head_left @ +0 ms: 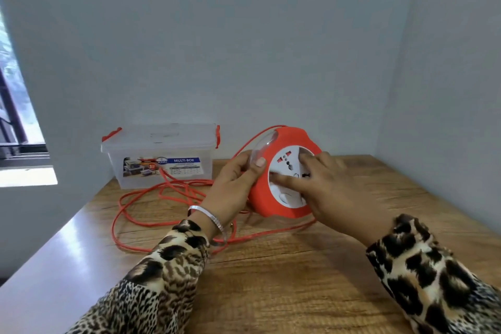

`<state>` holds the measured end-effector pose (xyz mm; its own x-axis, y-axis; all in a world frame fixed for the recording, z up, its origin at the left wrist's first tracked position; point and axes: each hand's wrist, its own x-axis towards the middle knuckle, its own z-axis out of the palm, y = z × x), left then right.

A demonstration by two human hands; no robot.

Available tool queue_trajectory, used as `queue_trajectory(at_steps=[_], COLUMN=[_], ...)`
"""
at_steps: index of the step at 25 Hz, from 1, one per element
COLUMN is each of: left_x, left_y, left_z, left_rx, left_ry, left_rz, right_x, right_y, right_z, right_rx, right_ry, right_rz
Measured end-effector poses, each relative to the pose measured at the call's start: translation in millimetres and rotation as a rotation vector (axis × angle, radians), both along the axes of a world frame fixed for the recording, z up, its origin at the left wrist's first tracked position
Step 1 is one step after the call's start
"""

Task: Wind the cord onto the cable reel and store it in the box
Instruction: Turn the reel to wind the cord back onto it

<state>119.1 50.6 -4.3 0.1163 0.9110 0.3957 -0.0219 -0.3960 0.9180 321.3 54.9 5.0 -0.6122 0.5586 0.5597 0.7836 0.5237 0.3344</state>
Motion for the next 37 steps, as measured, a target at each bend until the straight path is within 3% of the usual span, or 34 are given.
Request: queue_trajectory(at_steps=[4,9,11,15,17,19,21,23,25,27,29,33,35,37], left_x=[4,17,23,29,30,30,28,21,12,5,3,0,0,4], left_y=[-4,-4,-5,-7,-3,-1,-1,-3,-2,-1,-2,-4,-4,-6], left_z=[3,-3,-6,-13,-15,-15,-11,-6,-1,1,1,-1,-2,-3], left_rx=[0.052,0.132,0.176,0.243,0.239,0.229,0.204,0.142,0.09,0.07,0.058,0.033,0.026,0.023], left_ry=[-0.022,-0.023,0.043,0.128,0.122,0.095,0.027,-0.08,-0.131,-0.128,-0.095,0.056,0.069,0.021], left_rz=[-0.002,0.074,0.167,0.284,0.266,0.243,0.209,0.178,0.149,0.122,0.094,0.043,0.032,0.026], right_x=[-2,-22,-30,-37,-36,-32,-27,-21,-12,-9,-10,-5,-3,-4], right_y=[6,-2,-4,-5,-7,-8,-9,-12,-12,-11,-9,-1,4,5], right_z=[2,-6,-9,0,5,10,12,12,8,3,0,-7,-13,-13], right_rx=[0.17,0.045,-0.183,-0.961,-1.297,-1.418,-1.388,-1.142,-0.586,-0.125,-0.03,-0.114,-0.064,0.036], right_ry=[0.055,0.589,0.855,1.631,1.859,1.932,1.818,1.534,1.123,0.682,0.397,0.078,0.003,0.044], right_rz=[-0.043,-0.133,-0.136,0.148,0.274,0.375,0.353,0.17,-0.004,0.051,0.136,-0.037,-0.095,-0.145])
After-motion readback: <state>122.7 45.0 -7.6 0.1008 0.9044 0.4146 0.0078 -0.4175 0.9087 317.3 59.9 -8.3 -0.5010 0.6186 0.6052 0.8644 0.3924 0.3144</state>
